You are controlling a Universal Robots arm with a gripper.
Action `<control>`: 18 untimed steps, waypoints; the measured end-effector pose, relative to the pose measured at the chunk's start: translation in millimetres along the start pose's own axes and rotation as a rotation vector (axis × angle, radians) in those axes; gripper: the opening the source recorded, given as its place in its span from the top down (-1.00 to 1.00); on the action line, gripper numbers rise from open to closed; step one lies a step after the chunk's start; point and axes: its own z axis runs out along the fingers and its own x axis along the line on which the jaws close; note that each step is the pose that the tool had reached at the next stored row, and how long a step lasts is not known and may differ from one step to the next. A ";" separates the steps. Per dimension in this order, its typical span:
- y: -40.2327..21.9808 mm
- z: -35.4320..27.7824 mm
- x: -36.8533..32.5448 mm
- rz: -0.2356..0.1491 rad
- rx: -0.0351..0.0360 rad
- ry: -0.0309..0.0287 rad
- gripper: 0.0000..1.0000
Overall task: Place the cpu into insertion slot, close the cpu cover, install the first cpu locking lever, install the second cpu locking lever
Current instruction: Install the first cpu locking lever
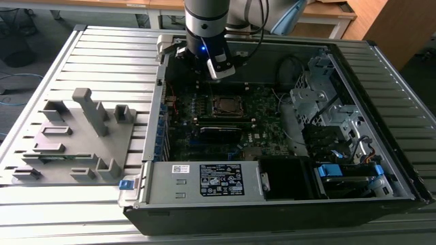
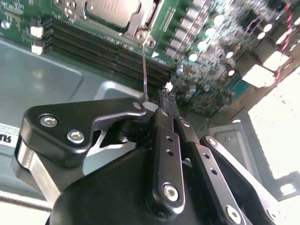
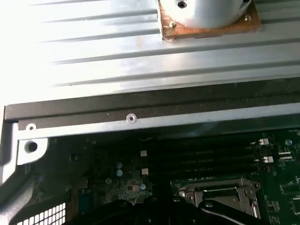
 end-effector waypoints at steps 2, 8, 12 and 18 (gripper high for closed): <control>0.1 0.0 0.0 0.000 -0.0012 0.0001 0.79; 0.5 0.2 -4.9 0.000 -0.0014 0.0002 0.79; 1.5 0.3 -13.8 0.000 -0.0013 0.0002 0.79; 3.5 0.4 -30.6 0.000 -0.0011 0.0007 0.79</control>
